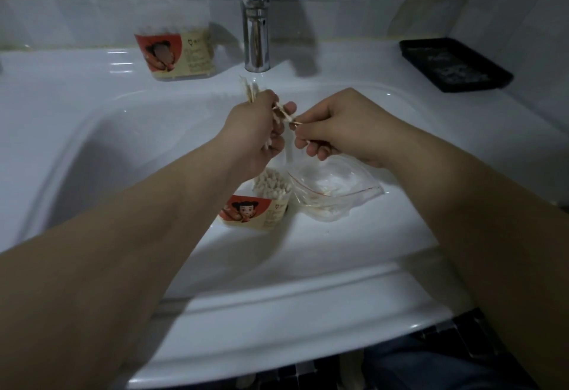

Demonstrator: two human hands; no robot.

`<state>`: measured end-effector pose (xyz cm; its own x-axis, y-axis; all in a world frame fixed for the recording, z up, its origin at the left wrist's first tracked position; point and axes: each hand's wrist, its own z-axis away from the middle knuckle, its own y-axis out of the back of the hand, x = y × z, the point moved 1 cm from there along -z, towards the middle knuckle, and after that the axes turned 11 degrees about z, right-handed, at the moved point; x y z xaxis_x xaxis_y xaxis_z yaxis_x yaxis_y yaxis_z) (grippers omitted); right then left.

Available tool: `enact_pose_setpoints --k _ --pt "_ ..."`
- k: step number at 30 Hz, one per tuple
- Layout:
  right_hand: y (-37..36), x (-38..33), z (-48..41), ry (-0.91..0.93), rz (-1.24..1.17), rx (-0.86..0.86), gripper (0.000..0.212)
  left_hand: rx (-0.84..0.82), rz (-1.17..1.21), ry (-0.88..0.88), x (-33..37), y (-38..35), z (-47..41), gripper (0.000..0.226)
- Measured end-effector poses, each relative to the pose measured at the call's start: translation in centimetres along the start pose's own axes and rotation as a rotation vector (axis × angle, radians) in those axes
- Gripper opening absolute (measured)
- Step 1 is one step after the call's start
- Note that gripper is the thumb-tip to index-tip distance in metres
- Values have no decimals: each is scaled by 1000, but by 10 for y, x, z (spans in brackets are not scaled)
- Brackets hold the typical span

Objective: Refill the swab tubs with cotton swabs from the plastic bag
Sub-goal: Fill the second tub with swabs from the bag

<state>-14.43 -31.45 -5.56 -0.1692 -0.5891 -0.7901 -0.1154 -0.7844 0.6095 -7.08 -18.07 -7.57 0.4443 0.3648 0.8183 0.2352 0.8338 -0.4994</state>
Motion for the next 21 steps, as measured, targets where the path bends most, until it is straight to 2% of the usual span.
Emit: enact_pose_setpoints --k 4,6,10,13,15,18,21 --pt "-2 1 -1 -12 20 -1 7 -42 -114 10 -4 0 2 25" --pt "-2 2 -1 -21 32 0 7 -25 -95 -27 -5 -1 0 20" --pt "3 2 -3 -51 28 35 7 153 17 -103 0 2 -9 14" --pt "4 2 -5 -66 -44 108 5 240 44 -97 4 7 -9 11" --pt "4 2 -5 -49 -90 150 7 193 -27 -75 4 8 -6 19" --pt "1 1 -6 15 -100 167 11 -14 -175 20 1 3 -1 40" --pt "-1 0 -5 64 -38 144 13 -108 -180 59 -6 -3 3 26"
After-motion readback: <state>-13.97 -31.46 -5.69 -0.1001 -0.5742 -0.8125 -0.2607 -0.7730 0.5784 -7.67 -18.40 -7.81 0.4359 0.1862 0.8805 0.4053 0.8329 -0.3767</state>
